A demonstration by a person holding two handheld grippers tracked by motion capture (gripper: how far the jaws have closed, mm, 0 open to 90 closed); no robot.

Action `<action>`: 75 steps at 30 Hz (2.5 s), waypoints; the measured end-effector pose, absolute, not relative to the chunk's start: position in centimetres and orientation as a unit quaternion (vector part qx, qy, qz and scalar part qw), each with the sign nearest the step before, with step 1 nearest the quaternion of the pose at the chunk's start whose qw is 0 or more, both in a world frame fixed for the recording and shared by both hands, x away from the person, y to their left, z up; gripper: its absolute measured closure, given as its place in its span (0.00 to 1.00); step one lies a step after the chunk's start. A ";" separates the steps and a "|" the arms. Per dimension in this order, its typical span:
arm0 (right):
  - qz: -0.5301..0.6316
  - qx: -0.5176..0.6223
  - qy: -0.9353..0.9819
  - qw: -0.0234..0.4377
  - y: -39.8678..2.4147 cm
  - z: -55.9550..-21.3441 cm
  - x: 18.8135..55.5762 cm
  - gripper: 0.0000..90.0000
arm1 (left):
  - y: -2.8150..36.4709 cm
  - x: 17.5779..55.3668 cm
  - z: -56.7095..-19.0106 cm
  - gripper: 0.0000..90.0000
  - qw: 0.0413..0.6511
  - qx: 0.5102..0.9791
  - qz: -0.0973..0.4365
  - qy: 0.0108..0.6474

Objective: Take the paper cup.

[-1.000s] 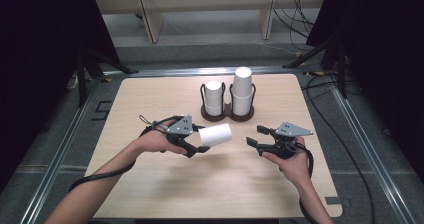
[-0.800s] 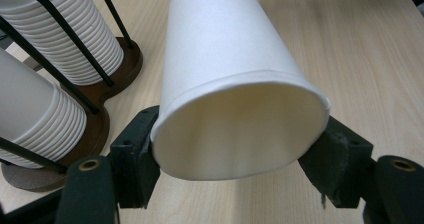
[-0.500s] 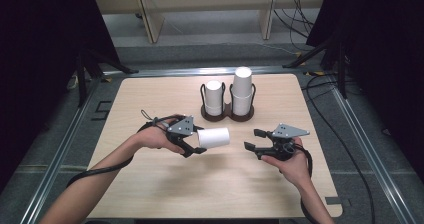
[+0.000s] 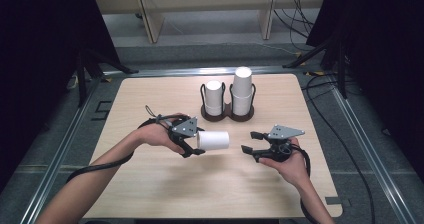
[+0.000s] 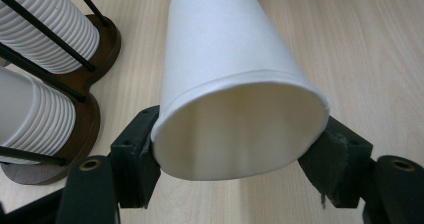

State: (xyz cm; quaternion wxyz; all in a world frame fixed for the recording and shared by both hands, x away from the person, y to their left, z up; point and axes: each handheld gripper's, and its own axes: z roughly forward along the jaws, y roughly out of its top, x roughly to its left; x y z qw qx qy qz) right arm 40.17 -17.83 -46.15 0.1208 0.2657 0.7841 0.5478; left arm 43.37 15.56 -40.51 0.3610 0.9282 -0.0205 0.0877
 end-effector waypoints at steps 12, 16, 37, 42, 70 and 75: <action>0.539 0.255 0.794 0.115 -17.4 -46.1 40.2 0.35 | 14.9 43.4 -39.9 0.34 0.322 0.942 0.086 -0.032; 0.541 0.256 0.794 0.106 -17.2 -46.1 40.1 0.35 | 14.7 43.4 -39.9 0.34 0.316 0.945 0.079 -0.028; 0.528 0.235 0.808 0.111 -16.7 -45.7 40.2 0.35 | 13.4 43.8 -38.8 0.34 0.236 0.969 0.058 -0.040; 0.529 0.238 0.808 0.108 -16.4 -45.7 40.1 0.35 | 13.2 43.8 -38.8 0.34 0.222 0.973 0.053 -0.042; 0.518 0.229 0.818 0.096 -15.4 -45.9 40.1 0.32 | 12.0 44.2 -38.2 0.34 0.163 0.985 0.041 -0.045; 0.517 0.222 0.821 0.100 -15.4 -45.9 40.2 0.31 | 11.8 44.1 -38.0 0.34 0.155 0.986 0.044 -0.048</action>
